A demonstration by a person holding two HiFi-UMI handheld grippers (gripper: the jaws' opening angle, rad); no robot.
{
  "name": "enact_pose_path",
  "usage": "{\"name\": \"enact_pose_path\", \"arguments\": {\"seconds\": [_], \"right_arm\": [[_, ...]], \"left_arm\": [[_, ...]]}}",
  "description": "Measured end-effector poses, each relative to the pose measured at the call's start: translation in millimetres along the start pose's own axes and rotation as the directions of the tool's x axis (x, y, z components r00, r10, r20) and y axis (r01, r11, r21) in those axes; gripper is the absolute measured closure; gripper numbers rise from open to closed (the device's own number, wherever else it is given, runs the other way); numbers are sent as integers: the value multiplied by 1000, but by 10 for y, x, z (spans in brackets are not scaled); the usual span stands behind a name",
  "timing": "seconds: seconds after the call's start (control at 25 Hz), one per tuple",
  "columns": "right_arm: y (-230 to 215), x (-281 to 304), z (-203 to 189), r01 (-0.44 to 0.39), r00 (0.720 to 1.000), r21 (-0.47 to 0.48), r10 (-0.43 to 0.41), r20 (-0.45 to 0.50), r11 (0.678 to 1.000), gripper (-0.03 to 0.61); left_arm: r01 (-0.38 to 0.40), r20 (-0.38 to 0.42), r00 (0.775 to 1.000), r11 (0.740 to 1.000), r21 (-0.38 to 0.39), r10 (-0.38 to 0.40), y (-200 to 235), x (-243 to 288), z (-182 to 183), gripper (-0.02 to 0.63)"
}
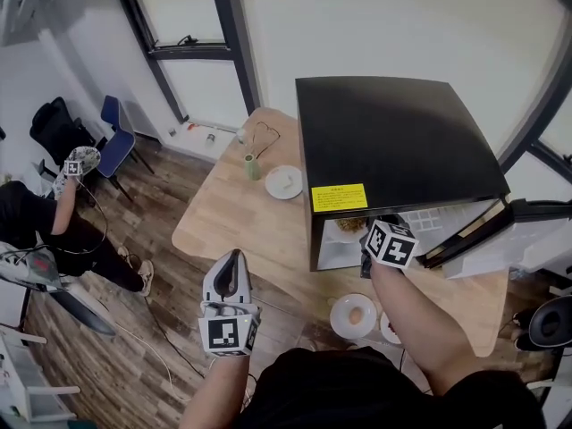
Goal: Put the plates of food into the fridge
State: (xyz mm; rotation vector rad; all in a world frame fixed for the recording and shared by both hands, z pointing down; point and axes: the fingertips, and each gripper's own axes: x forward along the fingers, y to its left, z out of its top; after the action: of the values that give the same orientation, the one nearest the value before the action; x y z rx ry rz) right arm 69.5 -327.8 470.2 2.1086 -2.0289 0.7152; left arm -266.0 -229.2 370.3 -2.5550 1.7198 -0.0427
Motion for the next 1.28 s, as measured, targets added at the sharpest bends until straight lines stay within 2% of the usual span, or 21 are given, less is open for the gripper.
{"name": "enact_pose_path", "arguments": {"seconds": [0.16, 0.28, 0.4, 0.48, 0.64, 0.84, 1.0, 1.16, 1.28], "right_arm": [[-58, -36, 67, 15, 1000, -56, -14, 20, 998, 501], [-119, -101, 61, 9, 1000, -59, -7, 30, 998, 492], [-166, -271, 89, 12, 998, -63, -8, 65, 998, 494], [-199, -429, 139, 17, 994, -69, -9, 107, 998, 493], [-272, -753, 184, 14, 986, -61, -3, 169, 998, 494], [-431, -1102, 137, 10, 979, -13, -7, 205, 1000, 494], [-533, -1451, -18, -28, 970, 10, 25, 242, 1000, 494], [-757, -1727, -353, 21, 974, 37, -28, 227, 999, 494], [-964, -1949, -691, 70, 974, 78, -85, 208, 995, 494]], "left_arm": [[23, 29, 999, 1000, -3, -23, -27, 16, 104, 609], [50, 32, 998, 999, 5, -50, -64, 25, 65, 609], [85, -4, 996, 995, 48, -85, -193, 44, 27, 611], [118, 13, 993, 991, 62, -119, -305, 76, 62, 611], [168, 4, 986, 985, 31, -169, -403, 58, 2, 609], [239, 74, 968, 971, 6, -239, -645, 55, 26, 609], [305, 67, 950, 952, 12, -305, -859, 13, -36, 610], [352, 36, 935, 936, 3, -352, -1056, 28, -237, 609], [406, 28, 914, 914, 2, -406, -1301, 22, -320, 609]]}}
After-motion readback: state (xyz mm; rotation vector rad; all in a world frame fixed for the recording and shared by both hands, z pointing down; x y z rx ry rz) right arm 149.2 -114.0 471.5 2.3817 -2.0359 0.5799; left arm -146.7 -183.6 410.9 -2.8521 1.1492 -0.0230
